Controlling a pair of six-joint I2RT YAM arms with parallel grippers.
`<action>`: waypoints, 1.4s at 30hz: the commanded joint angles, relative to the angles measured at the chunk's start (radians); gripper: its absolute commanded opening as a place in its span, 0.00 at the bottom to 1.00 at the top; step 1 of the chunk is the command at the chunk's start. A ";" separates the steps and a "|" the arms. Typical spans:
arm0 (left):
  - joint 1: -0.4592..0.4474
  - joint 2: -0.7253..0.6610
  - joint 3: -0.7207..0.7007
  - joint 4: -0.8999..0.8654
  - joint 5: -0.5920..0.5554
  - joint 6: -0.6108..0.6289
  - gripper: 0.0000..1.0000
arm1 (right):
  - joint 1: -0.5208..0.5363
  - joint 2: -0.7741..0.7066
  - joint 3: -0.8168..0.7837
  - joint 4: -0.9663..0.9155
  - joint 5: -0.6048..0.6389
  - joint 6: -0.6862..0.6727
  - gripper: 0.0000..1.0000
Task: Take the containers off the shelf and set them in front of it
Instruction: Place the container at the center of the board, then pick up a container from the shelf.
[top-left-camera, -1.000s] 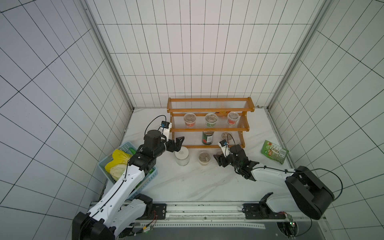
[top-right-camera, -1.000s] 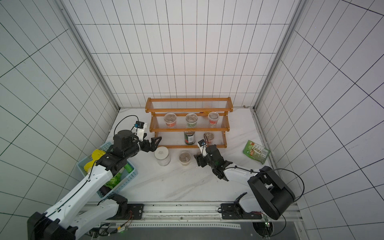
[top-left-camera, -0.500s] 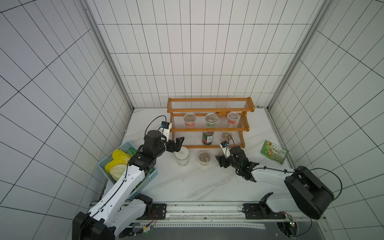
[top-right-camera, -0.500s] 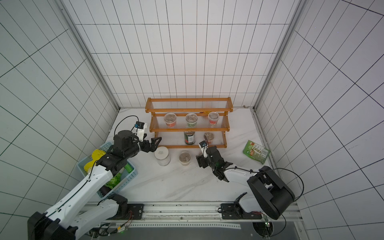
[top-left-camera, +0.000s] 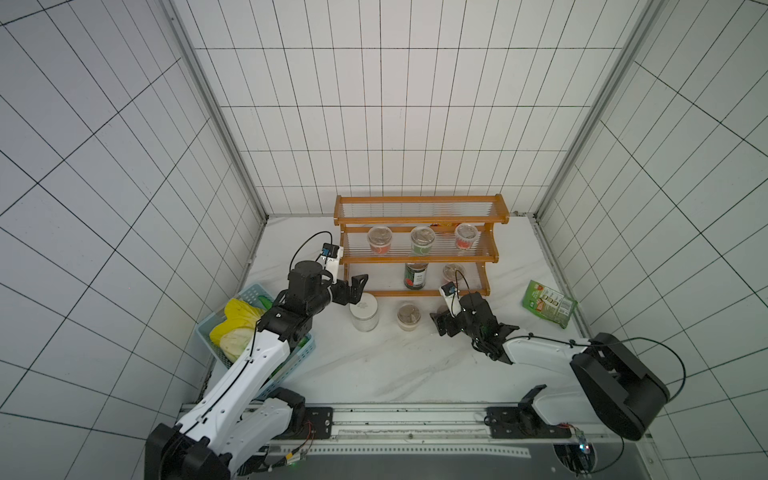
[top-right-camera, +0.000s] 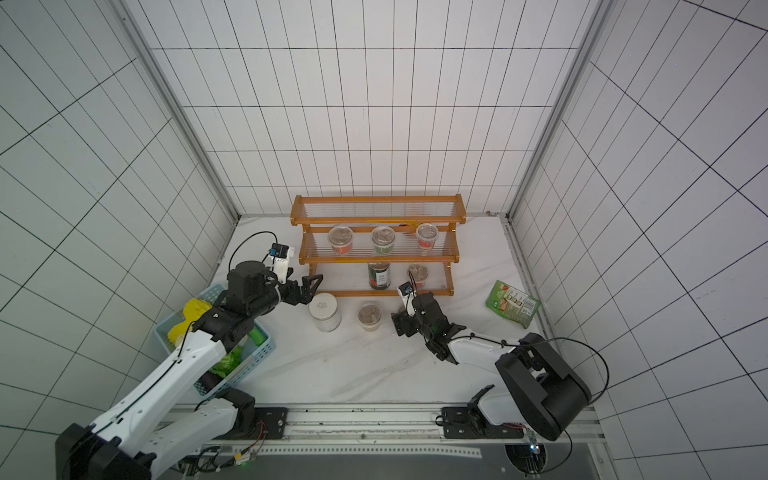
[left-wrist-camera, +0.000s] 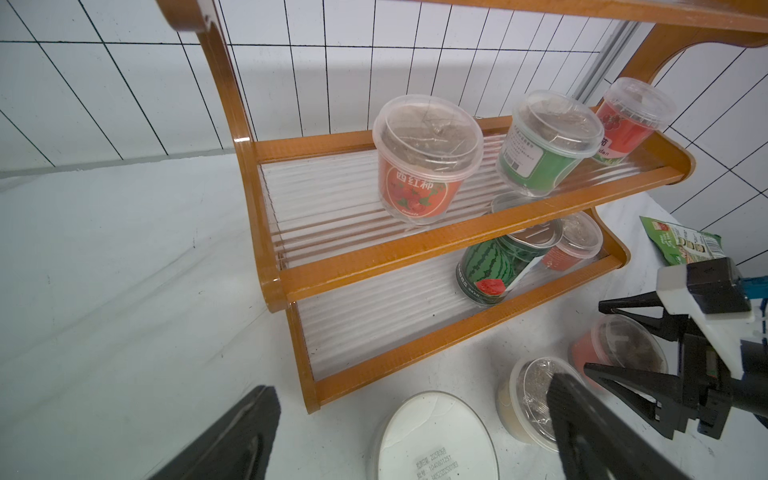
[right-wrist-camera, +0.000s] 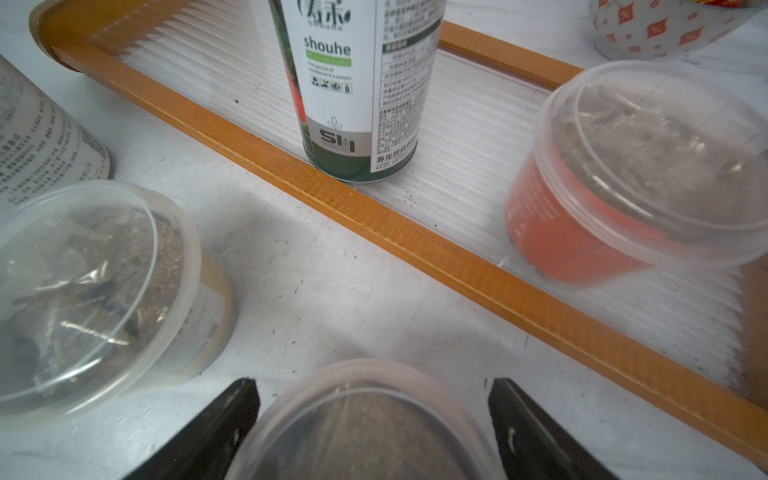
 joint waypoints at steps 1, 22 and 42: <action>0.004 -0.008 -0.009 0.007 -0.002 0.006 0.99 | 0.006 -0.046 0.029 -0.037 0.009 -0.001 0.95; 0.023 -0.002 0.021 -0.015 -0.010 0.009 0.98 | 0.007 -0.175 0.439 -0.291 -0.163 0.000 0.99; 0.056 -0.047 -0.008 -0.038 0.001 -0.029 0.99 | 0.088 0.336 0.873 -0.210 -0.138 0.049 0.99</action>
